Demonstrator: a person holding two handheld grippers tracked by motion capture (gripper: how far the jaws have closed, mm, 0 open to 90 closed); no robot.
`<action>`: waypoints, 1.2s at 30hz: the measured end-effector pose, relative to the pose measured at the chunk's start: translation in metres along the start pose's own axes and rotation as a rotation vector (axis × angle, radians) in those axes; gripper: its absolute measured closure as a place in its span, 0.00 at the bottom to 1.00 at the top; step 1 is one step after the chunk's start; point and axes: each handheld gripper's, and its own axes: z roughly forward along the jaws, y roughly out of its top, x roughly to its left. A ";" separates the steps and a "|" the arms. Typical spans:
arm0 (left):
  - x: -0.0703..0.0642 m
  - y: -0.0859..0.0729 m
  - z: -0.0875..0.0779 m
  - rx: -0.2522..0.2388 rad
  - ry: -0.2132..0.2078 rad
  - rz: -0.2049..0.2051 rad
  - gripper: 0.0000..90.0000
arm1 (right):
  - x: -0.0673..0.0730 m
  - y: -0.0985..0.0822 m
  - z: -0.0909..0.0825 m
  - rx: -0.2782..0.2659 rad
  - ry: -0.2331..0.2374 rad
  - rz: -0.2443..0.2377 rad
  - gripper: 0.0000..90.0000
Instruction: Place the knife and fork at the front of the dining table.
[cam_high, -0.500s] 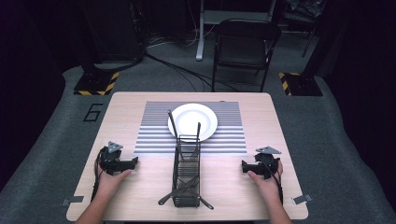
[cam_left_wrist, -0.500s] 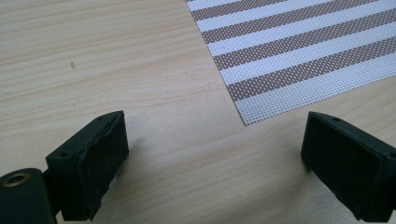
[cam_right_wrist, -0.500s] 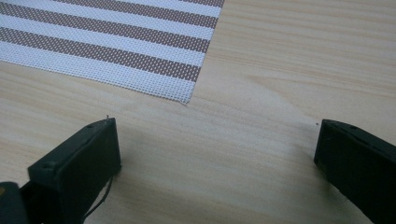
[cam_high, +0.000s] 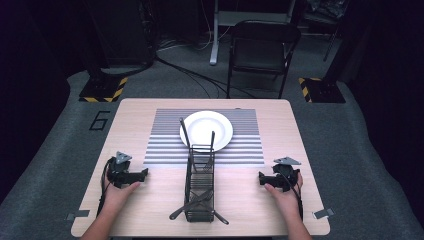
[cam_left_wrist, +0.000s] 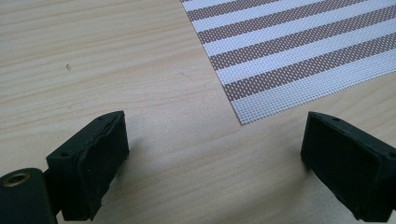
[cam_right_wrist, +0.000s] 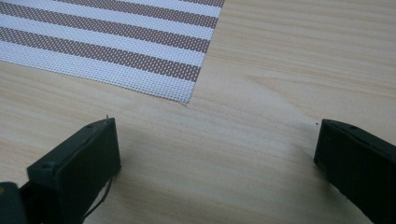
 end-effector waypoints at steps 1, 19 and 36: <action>0.000 0.000 0.000 0.000 0.000 0.000 0.08 | 0.000 0.000 0.000 0.000 0.000 0.000 0.00; 0.000 0.000 0.000 0.000 -0.003 0.001 0.08 | 0.001 0.001 -0.005 -0.018 -0.002 0.006 0.18; 0.000 0.000 0.000 0.000 -0.004 0.002 0.08 | 0.032 0.016 -0.031 -0.062 0.087 -0.076 0.20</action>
